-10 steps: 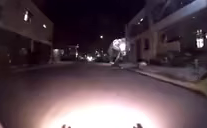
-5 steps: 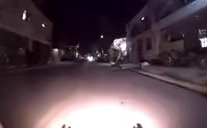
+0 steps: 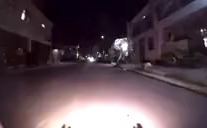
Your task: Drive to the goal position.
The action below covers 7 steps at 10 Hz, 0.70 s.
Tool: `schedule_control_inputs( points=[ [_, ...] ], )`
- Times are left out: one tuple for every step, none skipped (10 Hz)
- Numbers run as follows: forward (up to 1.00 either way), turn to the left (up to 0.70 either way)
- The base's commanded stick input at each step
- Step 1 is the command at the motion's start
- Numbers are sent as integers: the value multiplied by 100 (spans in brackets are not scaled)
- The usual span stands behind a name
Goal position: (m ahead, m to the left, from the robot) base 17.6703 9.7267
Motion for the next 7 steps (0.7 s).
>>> schedule_control_inputs(
  points=[
    [60, 0],
    [60, 0],
    [60, 0],
    [60, 0],
    [60, 0],
    [60, 0],
    [60, 0]
  ],
)
